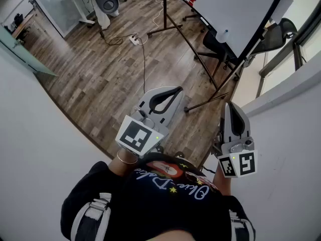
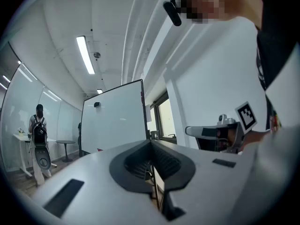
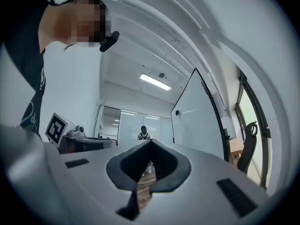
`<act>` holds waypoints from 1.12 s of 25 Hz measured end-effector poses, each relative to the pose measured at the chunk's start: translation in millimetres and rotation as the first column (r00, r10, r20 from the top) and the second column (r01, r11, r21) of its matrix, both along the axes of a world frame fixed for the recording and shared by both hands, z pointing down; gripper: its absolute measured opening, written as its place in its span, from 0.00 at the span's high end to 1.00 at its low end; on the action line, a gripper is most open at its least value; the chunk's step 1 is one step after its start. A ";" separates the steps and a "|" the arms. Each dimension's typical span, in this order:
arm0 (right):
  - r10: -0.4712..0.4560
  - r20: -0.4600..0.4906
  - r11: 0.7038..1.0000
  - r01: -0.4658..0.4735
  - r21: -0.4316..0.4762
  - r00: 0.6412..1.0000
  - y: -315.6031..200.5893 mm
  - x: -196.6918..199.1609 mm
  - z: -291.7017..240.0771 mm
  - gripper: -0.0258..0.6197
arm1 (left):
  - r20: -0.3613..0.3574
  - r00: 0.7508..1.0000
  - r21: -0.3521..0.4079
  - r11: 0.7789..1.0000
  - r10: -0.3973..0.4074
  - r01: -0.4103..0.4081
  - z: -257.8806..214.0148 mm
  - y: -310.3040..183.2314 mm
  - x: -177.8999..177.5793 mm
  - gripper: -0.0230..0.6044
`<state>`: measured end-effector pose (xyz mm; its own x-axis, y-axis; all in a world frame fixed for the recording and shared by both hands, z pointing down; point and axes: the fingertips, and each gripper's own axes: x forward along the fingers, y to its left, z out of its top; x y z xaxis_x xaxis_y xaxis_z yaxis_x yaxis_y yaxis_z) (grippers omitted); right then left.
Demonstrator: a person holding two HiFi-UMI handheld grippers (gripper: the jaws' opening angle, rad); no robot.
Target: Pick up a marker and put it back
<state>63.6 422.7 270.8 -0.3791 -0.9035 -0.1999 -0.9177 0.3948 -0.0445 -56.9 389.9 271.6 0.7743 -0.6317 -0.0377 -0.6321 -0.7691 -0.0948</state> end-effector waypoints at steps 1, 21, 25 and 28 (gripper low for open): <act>-0.002 -0.001 1.000 0.002 0.000 1.000 0.0 0.2 0.3 0.96 | 0.000 1.000 0.002 1.000 -0.001 0.001 0.0 0.1 0.0 0.96; -0.060 0.029 0.998 0.060 0.001 0.998 1.9 2.5 0.4 0.96 | 0.010 1.000 0.009 1.000 0.011 -0.011 1.0 -0.9 14.0 0.96; -0.066 0.026 0.998 0.066 0.003 0.997 -1.2 1.0 -1.0 0.96 | 0.008 1.000 0.010 1.000 0.013 -0.013 1.0 -4.1 15.0 0.96; -0.065 0.027 0.998 0.065 0.003 0.998 -8.7 -2.9 -1.6 0.96 | 0.008 1.000 0.005 1.000 0.008 -0.008 1.3 -11.0 9.9 0.96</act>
<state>60.7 413.9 269.2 -0.4316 -0.8766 -0.2130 -0.8885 0.4539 -0.0679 -47.0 378.9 272.8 0.7797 -0.6252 -0.0352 -0.6250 -0.7737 -0.1038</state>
